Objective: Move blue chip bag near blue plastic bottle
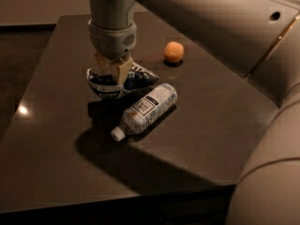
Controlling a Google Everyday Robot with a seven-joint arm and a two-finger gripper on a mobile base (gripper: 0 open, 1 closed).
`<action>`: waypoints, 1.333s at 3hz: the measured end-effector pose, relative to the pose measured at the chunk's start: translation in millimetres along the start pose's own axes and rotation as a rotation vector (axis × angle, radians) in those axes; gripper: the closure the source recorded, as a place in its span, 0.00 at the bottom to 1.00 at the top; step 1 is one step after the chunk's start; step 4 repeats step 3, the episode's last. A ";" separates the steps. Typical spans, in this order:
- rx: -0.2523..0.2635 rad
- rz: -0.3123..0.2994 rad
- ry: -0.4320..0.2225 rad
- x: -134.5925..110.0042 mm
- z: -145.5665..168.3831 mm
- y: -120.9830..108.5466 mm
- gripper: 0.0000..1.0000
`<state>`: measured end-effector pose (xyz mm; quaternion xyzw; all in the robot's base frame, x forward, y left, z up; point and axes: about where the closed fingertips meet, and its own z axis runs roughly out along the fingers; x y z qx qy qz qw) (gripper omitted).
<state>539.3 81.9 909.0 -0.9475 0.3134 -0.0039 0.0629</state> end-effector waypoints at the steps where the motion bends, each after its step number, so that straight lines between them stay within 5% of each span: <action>1: 0.019 0.000 0.002 0.1 -0.2 -4.3 0.15; 2: 0.034 0.000 0.004 0.2 -0.6 -7.8 0.00; 4: 0.036 0.000 0.004 0.3 -0.6 -8.0 0.00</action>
Offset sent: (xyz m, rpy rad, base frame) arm 0.0023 0.0030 0.0007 0.0125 -0.0113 -0.0006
